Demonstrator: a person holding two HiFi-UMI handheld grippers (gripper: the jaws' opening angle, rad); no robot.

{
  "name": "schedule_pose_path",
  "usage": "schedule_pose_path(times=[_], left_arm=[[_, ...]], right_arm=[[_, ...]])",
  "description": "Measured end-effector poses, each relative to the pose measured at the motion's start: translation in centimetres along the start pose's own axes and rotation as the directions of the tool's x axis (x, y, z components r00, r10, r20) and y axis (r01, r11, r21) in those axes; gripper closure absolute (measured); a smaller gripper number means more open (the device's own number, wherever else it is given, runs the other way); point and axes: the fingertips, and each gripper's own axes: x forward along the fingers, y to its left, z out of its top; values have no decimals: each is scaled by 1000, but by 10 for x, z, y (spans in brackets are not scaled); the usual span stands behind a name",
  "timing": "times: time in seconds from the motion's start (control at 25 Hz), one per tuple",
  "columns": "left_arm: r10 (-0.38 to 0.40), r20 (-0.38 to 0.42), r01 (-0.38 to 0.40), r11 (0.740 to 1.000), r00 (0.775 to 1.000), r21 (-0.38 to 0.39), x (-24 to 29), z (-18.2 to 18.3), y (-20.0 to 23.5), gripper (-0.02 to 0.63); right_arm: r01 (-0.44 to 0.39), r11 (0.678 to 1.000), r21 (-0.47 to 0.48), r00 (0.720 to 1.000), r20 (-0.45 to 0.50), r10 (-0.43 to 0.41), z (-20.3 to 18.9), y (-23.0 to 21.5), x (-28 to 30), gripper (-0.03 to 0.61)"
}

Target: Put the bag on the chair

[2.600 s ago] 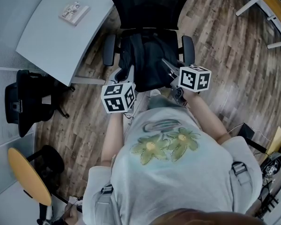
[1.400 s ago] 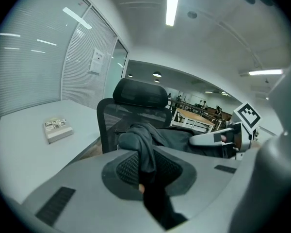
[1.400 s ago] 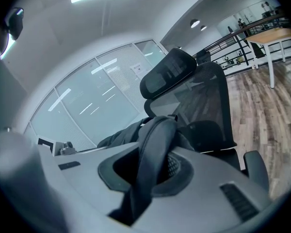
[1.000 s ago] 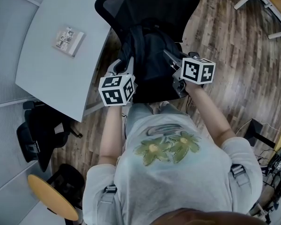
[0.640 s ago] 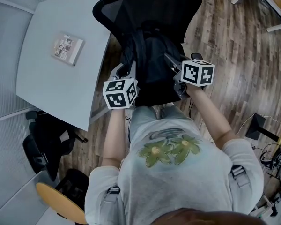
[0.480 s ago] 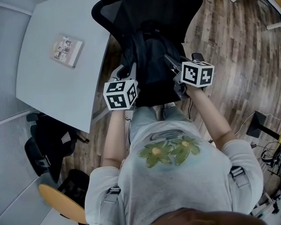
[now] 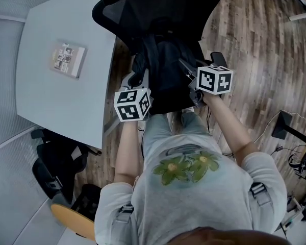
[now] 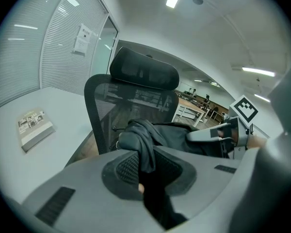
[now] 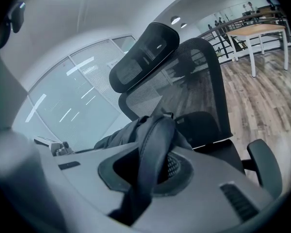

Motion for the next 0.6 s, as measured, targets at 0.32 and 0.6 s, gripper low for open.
schedule_pose_path(times=[0.32,0.6], left_arm=[[-9,-42,9,1000,999,-13,18,-25,10,558],[-12,-93,10,1000,996,-27,34,-46,21,560]], right_arm=[[27,999,26,1000,-10,-27,-18,-17,16,524],[47,997,55,998,-31,-46,-35,-32,31,524]])
